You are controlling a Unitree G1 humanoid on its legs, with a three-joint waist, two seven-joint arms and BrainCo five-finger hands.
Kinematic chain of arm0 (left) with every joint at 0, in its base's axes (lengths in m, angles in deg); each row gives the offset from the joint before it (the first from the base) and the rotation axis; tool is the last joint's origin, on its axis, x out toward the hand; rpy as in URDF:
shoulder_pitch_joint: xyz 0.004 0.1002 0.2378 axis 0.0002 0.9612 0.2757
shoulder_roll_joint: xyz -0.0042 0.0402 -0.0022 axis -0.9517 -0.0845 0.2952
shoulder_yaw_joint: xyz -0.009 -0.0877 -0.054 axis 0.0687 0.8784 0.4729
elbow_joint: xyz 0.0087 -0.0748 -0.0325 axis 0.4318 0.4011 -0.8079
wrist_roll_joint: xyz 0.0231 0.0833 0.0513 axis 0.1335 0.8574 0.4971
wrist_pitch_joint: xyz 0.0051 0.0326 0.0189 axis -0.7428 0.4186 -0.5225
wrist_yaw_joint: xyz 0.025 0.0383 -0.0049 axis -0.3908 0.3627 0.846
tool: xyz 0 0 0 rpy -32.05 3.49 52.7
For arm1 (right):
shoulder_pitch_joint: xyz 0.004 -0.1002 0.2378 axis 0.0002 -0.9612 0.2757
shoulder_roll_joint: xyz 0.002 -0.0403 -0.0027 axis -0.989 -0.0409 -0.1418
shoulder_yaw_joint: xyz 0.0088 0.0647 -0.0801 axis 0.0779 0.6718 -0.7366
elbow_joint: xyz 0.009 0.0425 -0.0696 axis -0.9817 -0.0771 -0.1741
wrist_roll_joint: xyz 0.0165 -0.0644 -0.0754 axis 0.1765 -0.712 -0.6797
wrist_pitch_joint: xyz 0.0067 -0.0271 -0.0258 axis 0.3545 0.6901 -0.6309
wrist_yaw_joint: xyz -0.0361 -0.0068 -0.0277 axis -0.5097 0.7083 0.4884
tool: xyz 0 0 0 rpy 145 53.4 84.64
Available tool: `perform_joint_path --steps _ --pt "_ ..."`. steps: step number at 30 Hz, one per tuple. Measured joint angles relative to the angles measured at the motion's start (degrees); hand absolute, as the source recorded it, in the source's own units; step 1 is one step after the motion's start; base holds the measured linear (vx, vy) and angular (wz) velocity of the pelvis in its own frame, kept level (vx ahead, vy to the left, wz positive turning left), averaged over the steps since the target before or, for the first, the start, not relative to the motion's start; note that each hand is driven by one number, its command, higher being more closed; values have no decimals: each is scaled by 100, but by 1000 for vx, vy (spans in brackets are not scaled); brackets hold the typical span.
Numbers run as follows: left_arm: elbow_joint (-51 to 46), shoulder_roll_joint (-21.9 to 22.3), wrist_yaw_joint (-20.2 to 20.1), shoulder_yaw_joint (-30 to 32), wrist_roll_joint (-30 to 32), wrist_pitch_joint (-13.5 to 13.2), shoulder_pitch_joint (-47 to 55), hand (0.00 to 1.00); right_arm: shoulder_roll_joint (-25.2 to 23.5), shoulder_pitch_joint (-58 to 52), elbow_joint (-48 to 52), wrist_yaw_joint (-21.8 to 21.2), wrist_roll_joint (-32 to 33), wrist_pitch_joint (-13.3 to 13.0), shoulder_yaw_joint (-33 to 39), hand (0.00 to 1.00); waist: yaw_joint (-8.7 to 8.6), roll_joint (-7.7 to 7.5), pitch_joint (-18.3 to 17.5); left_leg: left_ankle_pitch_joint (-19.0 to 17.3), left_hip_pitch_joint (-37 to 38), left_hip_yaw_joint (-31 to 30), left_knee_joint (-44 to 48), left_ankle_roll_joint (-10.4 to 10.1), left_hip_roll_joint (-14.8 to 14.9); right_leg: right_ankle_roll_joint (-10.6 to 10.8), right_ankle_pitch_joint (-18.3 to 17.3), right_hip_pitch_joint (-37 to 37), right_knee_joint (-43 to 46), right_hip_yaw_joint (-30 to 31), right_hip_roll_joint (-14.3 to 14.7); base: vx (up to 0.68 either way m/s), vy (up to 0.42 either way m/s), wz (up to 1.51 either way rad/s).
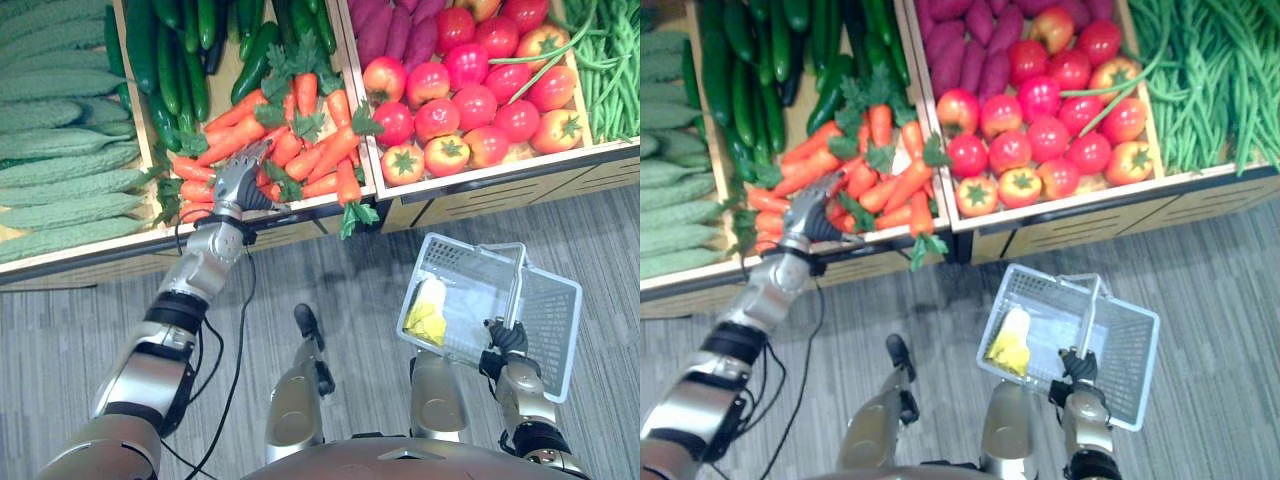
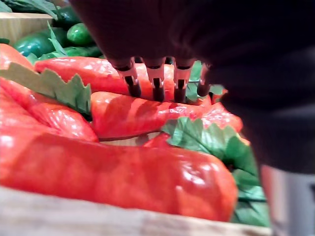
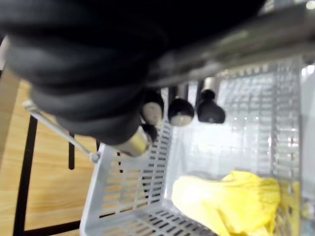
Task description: Pick vegetable in the basket
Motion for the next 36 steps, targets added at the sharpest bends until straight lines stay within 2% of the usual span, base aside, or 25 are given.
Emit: perform_joint_path --steps 3,6,12,17,23,27,29,32,35,36 --pt "269 -35 99 129 269 81 -578 100 -3 31 89 20 2 -36 -48 100 1 -70 115 40 -133 18 -1 6 7 9 47 -127 -11 52 6 -38 -14 -1" --pt "439 -57 41 131 637 349 -818 100 -22 71 272 20 6 -65 -170 100 -4 -159 191 17 -150 136 -4 -4 28 20 84 -204 -40 141 25 1 -19 -16" --pt "378 -41 38 184 670 385 -819 100 -91 -79 557 9 6 -92 -172 100 36 -160 218 -16 -87 252 -4 -20 152 12 86 -152 -40 114 88 56 -29 -5" --pt "247 -10 -183 86 885 475 -495 100 -188 -298 545 -33 6 -166 -173 100 10 -147 211 -47 331 182 -2 -60 140 -18 56 305 -41 -51 68 73 -9 8" --pt "-713 -222 -116 152 1299 548 -135 100 -215 -513 367 -47 2 -164 -171 100 14 -52 123 -160 708 -57 -4 -113 110 -56 -70 849 -35 -334 65 34 -11 19" --pt "-1365 -240 205 423 1764 760 246 100 -221 -711 182 -56 6 -159 -164 100 30 -7 -308 -176 866 -79 -5 -120 95 -77 -103 1035 -53 -378 64 22 -1 4" --pt "-1771 -228 268 521 1768 777 476 100 -245 -862 153 -62 18 -153 -136 100 15 -22 -472 -207 1030 -90 -6 -133 57 -64 -186 1229 -69 -382 41 25 4 4" --pt "-2418 -135 343 574 1765 755 985 100 -260 -1197 146 -76 55 -90 -92 100 13 25 -932 -267 1182 -80 -7 -134 54 -75 -252 1399 -137 -380 30 17 -9 -3" --pt "-2755 218 345 565 1757 702 1243 100 -275 -1329 116 -116 64 1 75 100 4 70 -1104 -289 1368 -74 -8 -133 48 -82 -280 1587 -161 -379 25 -8 -6 -1" --pt "-2853 366 340 460 1738 612 1329 100 -274 -1391 118 -126 70 16 113 100 -1 67 -1173 -289 1383 -73 -8 -133 45 -83 -281 1596 -160 -377 27 -44 -4 -3"
